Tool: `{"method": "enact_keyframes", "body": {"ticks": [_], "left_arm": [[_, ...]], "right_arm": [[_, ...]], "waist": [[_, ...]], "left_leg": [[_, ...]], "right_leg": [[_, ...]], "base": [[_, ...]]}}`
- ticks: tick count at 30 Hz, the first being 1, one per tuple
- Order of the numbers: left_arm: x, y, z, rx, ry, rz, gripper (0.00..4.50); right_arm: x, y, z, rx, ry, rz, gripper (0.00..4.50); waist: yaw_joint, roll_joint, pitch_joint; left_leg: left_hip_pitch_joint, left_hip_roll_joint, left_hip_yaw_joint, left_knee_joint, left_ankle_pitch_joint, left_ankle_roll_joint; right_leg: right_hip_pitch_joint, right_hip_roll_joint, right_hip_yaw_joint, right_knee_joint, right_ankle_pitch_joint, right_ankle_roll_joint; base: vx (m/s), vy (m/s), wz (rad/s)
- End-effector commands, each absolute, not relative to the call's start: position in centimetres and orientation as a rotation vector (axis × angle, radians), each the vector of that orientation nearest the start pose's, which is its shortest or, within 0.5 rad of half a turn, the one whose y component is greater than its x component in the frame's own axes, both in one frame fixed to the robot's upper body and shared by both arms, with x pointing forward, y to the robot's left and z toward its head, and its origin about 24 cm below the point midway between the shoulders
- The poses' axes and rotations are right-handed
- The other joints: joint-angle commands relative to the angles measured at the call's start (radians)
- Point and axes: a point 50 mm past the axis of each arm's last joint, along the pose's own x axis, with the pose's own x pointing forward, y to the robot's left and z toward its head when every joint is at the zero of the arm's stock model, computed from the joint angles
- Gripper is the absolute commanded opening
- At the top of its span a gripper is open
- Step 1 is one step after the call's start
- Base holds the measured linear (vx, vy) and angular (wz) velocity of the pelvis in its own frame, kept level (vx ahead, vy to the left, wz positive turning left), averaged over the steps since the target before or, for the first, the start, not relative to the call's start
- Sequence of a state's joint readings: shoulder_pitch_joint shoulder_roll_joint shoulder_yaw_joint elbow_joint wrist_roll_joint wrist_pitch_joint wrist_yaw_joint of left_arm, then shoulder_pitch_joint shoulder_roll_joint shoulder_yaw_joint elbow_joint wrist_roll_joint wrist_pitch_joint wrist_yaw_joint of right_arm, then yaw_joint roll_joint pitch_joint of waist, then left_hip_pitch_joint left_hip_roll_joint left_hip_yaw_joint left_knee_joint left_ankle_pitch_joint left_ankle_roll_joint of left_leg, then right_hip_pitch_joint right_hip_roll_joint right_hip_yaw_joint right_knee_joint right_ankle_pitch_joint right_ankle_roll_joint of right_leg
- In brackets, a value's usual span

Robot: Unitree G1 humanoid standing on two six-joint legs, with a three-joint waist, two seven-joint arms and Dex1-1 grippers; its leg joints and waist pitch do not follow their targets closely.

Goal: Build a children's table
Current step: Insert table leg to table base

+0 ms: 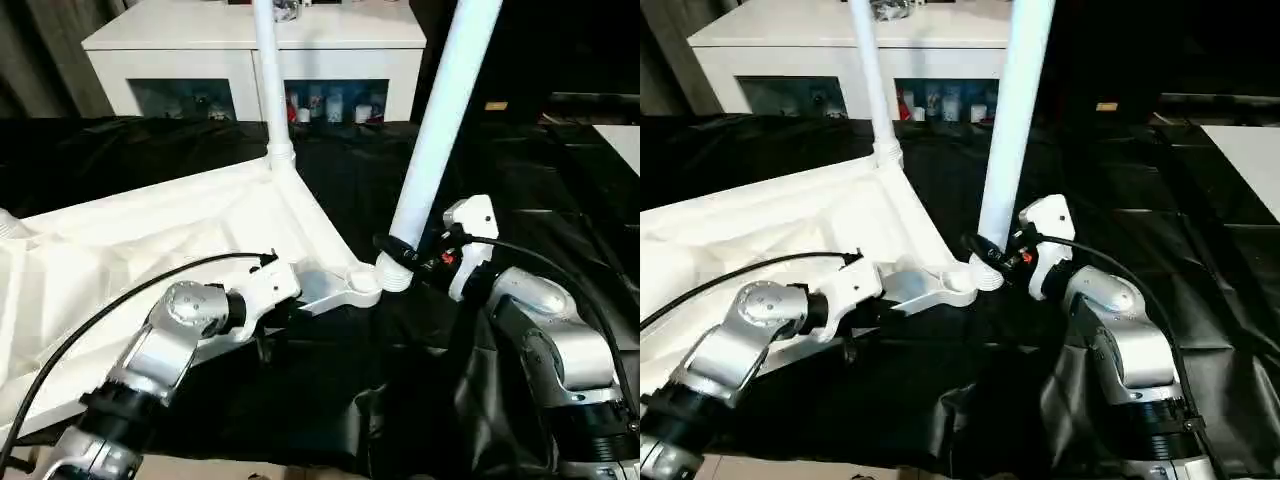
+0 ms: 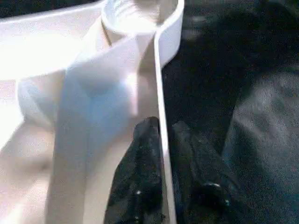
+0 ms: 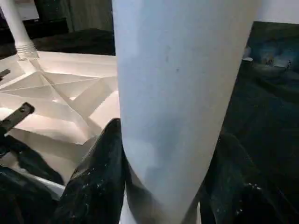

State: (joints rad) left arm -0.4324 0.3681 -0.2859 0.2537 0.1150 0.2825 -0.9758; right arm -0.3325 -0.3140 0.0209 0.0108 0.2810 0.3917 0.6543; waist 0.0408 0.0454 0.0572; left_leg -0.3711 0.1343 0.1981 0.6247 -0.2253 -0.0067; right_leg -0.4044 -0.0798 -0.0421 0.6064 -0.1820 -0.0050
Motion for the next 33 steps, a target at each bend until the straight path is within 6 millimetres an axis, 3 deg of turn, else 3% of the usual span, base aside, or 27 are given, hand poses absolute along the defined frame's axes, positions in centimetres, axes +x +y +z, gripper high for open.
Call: {"method": "enact_keyframes", "body": {"ticks": [1,9,18,29,33], "left_arm": [[30.4,12.7,5.6,0.532,0.405,-1.095,0.82],[30.6,13.0,4.7,0.547,0.496,-1.108,0.82],[30.5,13.3,4.8,0.512,0.483,-1.101,0.03],[30.0,12.7,4.8,0.472,0.446,-1.099,0.00],[30.1,12.7,4.9,0.473,0.436,-1.093,0.00]], "right_arm": [[29.7,-14.6,10.6,-0.022,0.083,0.769,1.84],[29.7,-14.4,10.8,-0.020,0.081,0.771,1.84],[30.1,-13.5,10.9,0.021,0.078,0.817,1.84],[31.4,-12.0,9.9,0.080,0.116,0.865,1.84],[31.5,-11.9,9.2,0.074,0.137,0.861,1.84]], "waist": [[0.000,-0.015,-0.067],[-0.004,-0.010,-0.063],[-0.006,-0.012,-0.061],[-0.005,-0.019,-0.066],[-0.003,-0.023,-0.063]], "left_leg": [[0.011,0.091,-0.044,-0.086,-0.099,0.069],[0.011,0.092,-0.046,-0.087,-0.141,0.053],[0.013,0.092,-0.046,-0.090,-0.180,0.034],[0.009,0.092,-0.044,-0.086,-0.103,0.062],[0.009,0.092,-0.043,-0.086,-0.126,0.057]], "right_leg": [[0.047,-0.081,0.050,-0.061,-0.127,-0.264],[0.048,-0.082,0.050,-0.068,-0.187,-0.261],[0.044,-0.081,0.051,-0.072,-0.238,-0.253],[0.046,-0.081,0.048,-0.060,-0.154,-0.273],[0.046,-0.085,0.049,-0.066,-0.210,-0.263]], "base": [[0.000,0.000,0.00],[0.000,0.000,0.00],[0.000,0.000,0.00],[0.000,0.000,0.00],[0.000,0.000,0.00]]}}
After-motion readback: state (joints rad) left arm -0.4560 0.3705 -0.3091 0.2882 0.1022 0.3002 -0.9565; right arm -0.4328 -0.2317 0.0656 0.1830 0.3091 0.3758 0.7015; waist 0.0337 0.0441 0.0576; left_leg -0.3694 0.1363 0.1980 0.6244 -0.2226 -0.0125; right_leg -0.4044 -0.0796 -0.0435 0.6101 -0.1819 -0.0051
